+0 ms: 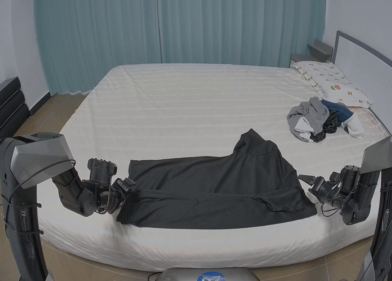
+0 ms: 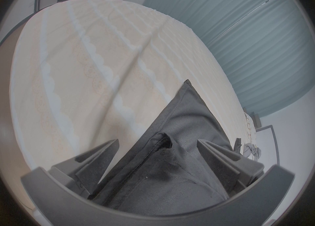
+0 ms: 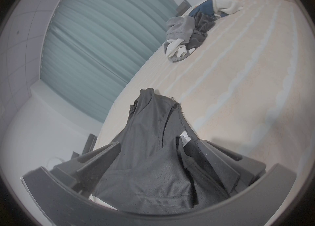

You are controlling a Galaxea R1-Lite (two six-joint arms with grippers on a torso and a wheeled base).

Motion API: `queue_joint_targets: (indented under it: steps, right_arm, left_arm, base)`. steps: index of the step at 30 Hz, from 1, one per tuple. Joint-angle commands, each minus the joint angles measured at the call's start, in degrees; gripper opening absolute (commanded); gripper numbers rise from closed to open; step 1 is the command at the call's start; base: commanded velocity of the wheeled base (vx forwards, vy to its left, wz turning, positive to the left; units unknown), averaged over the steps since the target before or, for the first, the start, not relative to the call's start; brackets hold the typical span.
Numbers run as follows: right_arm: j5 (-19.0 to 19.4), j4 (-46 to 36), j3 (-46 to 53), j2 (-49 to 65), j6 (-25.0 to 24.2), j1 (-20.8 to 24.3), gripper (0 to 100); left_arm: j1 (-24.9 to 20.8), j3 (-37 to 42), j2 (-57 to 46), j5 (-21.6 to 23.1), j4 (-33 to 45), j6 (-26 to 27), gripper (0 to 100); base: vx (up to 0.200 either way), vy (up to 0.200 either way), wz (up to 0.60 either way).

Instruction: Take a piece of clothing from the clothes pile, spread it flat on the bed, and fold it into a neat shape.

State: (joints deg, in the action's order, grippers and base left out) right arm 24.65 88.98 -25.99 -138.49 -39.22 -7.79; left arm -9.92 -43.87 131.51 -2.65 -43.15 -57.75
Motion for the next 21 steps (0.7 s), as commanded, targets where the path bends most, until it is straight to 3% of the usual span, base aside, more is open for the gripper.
queue_joint_targets:
  steps: [1,6,12,21]
  right_arm:
    - [-0.04,0.41,0.41,2.52,-4.03,-0.65,100]
    - [0.05,0.41,0.59,3.22,-5.78,-0.74,100]
    - [0.05,0.41,0.85,3.22,-5.69,-0.65,100]
    - [0.05,0.41,1.03,3.13,-5.52,-0.65,100]
  left_arm:
    - [0.08,0.72,-1.52,0.1,-0.18,-2.37,100]
    - [0.17,0.81,-2.14,0.71,0.0,-3.95,100]
    - [0.08,0.98,-2.14,0.54,-0.18,-3.69,100]
    - [-0.01,1.86,-2.22,0.54,-0.09,-3.78,100]
  base:
    - [0.0,0.0,0.0]
    - [0.0,0.0,0.0]
    - [0.2,0.0,0.0]
    - [0.0,0.0,0.0]
